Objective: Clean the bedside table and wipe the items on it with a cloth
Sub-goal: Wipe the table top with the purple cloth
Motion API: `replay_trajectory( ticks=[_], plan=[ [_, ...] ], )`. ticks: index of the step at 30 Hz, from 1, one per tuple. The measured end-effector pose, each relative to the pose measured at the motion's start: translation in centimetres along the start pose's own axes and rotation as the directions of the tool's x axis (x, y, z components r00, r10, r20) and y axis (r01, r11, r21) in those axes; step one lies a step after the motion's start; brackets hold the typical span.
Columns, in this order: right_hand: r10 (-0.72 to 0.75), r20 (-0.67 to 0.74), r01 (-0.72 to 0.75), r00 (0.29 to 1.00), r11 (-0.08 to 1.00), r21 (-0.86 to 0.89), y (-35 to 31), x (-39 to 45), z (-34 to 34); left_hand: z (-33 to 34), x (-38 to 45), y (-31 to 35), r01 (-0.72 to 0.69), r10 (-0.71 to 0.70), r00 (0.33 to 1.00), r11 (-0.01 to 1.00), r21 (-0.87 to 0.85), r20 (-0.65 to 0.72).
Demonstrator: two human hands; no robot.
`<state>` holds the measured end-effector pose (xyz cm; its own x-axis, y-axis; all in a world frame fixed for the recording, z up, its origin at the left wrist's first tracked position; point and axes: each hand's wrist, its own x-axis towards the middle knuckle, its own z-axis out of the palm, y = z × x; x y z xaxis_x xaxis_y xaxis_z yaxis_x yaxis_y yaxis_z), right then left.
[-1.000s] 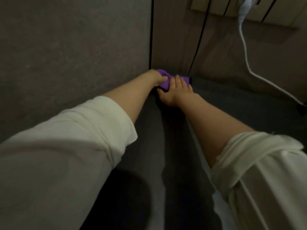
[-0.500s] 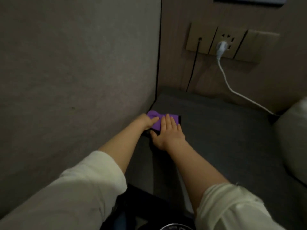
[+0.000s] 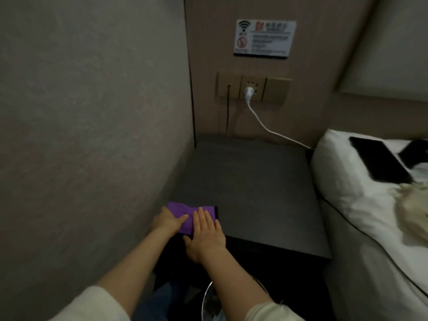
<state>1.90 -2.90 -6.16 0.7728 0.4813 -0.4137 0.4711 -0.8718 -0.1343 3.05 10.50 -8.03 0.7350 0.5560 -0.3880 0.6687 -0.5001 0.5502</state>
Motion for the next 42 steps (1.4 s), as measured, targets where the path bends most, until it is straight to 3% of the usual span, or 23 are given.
replay_trajectory(
  ticks=[3,8,16,22,25,34,39,42],
  plan=[
    [0.033,0.010,-0.033,0.999,0.998,0.045,2.2,-1.2,0.0,1.2,-2.9,1.9,0.053,-0.044,0.998,0.966,0.252,-0.039],
    [0.178,-0.057,-0.167,0.982,0.974,0.156,9.0,-4.1,1.0,5.9,-6.5,4.9,-0.213,0.161,0.975,0.876,0.432,0.154],
    [0.429,-0.033,-0.406,0.903,0.874,0.265,21.9,-10.1,2.6,15.6,-14.1,13.7,-0.545,0.377,0.832,0.692,0.474,0.407],
    [0.477,-0.071,-0.458,0.876,0.869,0.189,23.6,-10.9,3.1,17.0,-15.4,15.5,-0.635,0.418,0.763,0.626,0.453,0.492],
    [0.453,-0.111,-0.438,0.885,0.889,0.132,21.3,-9.6,2.7,14.9,-13.0,13.8,-0.622,0.429,0.773,0.657,0.425,0.468],
    [0.153,-0.117,-0.138,0.981,0.982,0.131,7.2,-1.7,1.0,2.5,-2.9,3.5,-0.353,0.249,0.930,0.809,0.470,0.269],
    [0.105,-0.107,-0.095,0.989,0.991,0.099,8.0,-0.7,0.6,-1.0,-1.8,1.3,-0.397,0.375,0.916,0.895,0.201,0.140],
    [0.150,-0.128,-0.137,0.980,0.985,0.104,12.8,-1.6,0.3,-0.9,-2.9,1.7,-0.605,0.577,0.796,0.771,0.199,0.184]
  ],
)
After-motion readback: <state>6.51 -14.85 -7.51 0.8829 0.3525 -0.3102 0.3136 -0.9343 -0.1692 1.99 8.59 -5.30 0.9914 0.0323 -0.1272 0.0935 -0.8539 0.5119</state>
